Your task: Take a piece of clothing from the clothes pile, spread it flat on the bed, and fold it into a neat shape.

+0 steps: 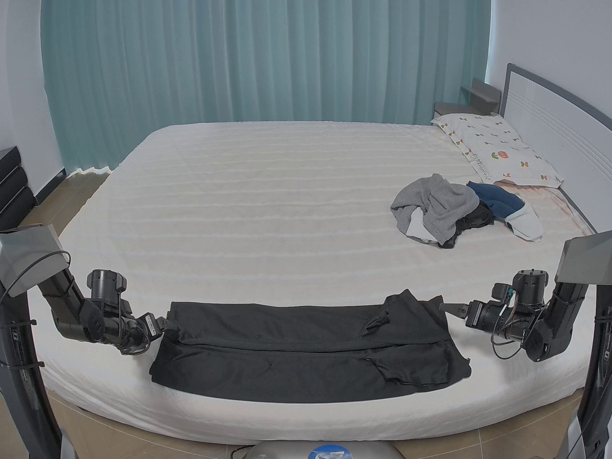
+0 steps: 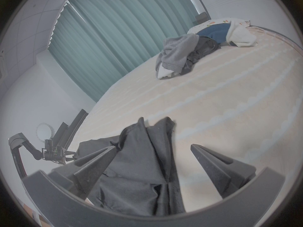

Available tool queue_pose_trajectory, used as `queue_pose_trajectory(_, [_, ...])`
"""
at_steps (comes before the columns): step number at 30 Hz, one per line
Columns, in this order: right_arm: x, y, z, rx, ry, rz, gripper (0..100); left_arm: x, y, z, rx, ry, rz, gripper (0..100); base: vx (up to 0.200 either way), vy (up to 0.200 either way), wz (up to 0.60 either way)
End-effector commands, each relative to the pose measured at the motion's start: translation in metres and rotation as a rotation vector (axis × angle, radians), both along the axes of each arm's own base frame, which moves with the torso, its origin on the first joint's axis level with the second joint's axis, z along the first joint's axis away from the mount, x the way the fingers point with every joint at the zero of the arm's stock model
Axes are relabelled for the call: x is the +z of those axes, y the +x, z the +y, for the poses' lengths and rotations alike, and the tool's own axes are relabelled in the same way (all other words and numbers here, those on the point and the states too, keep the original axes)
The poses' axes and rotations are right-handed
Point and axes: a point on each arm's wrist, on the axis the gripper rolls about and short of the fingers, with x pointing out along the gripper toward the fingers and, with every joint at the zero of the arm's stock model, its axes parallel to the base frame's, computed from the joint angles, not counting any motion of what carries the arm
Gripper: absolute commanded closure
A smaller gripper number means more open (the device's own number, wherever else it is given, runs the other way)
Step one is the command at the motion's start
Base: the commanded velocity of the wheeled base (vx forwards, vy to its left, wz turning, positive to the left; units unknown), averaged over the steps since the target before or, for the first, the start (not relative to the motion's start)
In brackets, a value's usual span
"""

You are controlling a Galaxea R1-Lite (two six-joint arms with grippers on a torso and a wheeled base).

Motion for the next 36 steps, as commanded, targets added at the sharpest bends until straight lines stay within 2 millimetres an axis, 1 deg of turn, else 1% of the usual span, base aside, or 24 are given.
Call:
queue_pose_trajectory(1, [0.002,0.012,0.025,0.058,0.030,-0.025,0,0.024,0.009,0.000,0.092,-0.130,-0.067,0,0.000,0.000,0.00])
queue_pose_trajectory(2, [-0.002,0.014,0.029,0.066,0.038,-0.016,0,0.028,0.010,0.000,0.109,-0.156,-0.075,0,0.000,0.000,0.00])
queue_pose_trajectory(4, [-0.006,0.016,0.032,0.072,0.041,-0.009,0,0.028,0.011,0.000,0.124,-0.167,-0.074,0,0.000,0.000,0.00])
queue_pose_trajectory(5, [-0.014,0.019,0.038,0.084,0.046,0.004,0,0.028,0.012,0.000,0.124,-0.167,-0.078,0,0.000,0.000,0.00])
queue_pose_trajectory(7, [-0.022,0.023,0.043,0.088,0.057,0.019,0,0.028,0.011,-0.001,0.127,-0.169,-0.094,0,0.000,0.000,0.00])
queue_pose_trajectory(12, [-0.033,0.027,0.045,0.087,0.066,0.038,0,0.025,0.011,-0.005,0.121,-0.157,-0.107,0,0.000,0.000,0.00])
queue_pose_trajectory(23, [-0.038,0.025,0.045,0.083,0.063,0.075,0,0.021,0.012,-0.008,0.134,-0.131,-0.105,0,0.000,0.000,0.00])
queue_pose_trajectory(24, [-0.037,0.025,0.044,0.082,0.063,0.080,100,0.021,0.012,-0.008,0.134,-0.131,-0.105,0,0.000,0.000,0.00])
queue_pose_trajectory(30, [-0.036,0.023,0.041,0.072,0.063,0.088,100,0.020,0.011,-0.008,0.134,-0.131,-0.102,0,0.000,0.000,0.00])
queue_pose_trajectory(36, [-0.035,0.012,0.032,0.051,0.063,0.115,100,0.020,0.011,-0.008,0.133,-0.130,-0.101,0,0.000,0.000,0.00])
